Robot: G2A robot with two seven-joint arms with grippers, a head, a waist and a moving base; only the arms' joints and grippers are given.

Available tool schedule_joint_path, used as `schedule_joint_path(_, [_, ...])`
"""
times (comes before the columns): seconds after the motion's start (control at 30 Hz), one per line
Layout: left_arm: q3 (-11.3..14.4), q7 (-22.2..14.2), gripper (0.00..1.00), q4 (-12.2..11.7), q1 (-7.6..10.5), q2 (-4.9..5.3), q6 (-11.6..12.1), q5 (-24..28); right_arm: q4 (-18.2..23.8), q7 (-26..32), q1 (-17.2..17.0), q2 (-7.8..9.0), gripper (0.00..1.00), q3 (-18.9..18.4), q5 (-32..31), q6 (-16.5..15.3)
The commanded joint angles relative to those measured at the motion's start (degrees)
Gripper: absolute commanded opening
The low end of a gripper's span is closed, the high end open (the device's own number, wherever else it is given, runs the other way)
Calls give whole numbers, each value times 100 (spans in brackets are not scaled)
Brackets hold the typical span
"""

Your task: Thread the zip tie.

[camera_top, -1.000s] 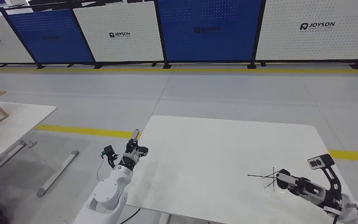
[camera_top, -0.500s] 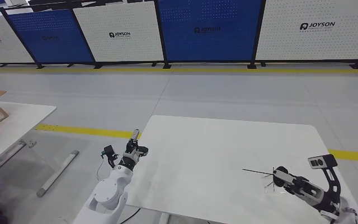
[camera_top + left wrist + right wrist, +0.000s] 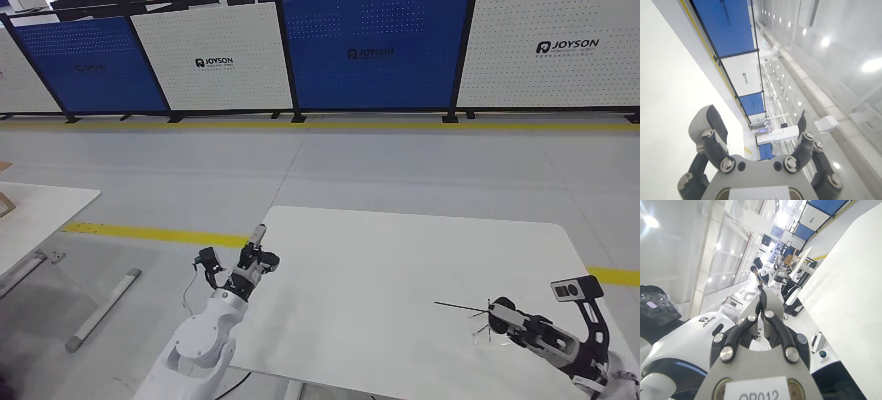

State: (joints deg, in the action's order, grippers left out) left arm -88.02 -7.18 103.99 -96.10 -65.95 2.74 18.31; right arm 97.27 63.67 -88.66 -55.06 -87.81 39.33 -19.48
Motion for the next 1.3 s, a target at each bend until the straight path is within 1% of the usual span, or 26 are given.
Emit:
schedule_joint_path(0.0, [203,-336,100,-160,98,-1,52,-151,0,0,0,0,0,0,0,0])
schedule_joint_path(0.1, [476,-867,100,-521,313,-2,35,-265,0,0,0,0,0,0,0,0])
schedule_joint_path(0.13, [503,-819,100,-708,413,-2,24,-403,0,0,0,0,0,0,0,0])
schedule_joint_path(0.17, [509,-772,100,-742,436,-5,19,-433,0,0,0,0,0,0,0,0])
schedule_joint_path(0.37, [509,-772,100,-742,436,-5,19,-433,0,0,0,0,0,0,0,0])
schedule_joint_path(0.43, [509,-772,100,-742,436,-5,19,-433,26,-145,2,-9,0,10,13,47])
schedule_joint_path(0.47, [514,-835,100,-735,432,-9,52,-301,39,-223,16,-16,0,32,47,100])
schedule_joint_path(0.53, [458,-1326,100,-741,389,12,203,-79,35,-332,84,-30,0,110,-5,181])
schedule_joint_path(0.6, [372,-2041,100,-773,350,56,367,28,-44,-397,221,-54,0,282,-25,316])
schedule_joint_path(0.7, [406,-2896,100,-772,333,100,558,72,-223,-486,411,-96,0,551,-22,470])
schedule_joint_path(0.73, [419,-3172,100,-789,347,114,589,130,-308,-528,498,-114,0,654,-36,519])
schedule_joint_path(0.8, [539,-3456,100,-785,395,110,498,392,-451,-625,616,-140,0,816,-135,620])
schedule_joint_path(0.83, [632,-3390,100,-796,455,103,508,292,-534,-669,690,-157,0,907,-150,686])
schedule_joint_path(0.87, [711,-3134,100,-806,487,90,539,118,-594,-685,739,-166,0,953,-157,741])
schedule_joint_path(0.9, [741,-3013,100,-804,494,83,550,48,-594,-685,739,-166,0,953,-157,741])
schedule_joint_path(1.27, [741,-3013,100,-804,494,83,550,48,-594,-685,739,-166,0,953,-157,741])
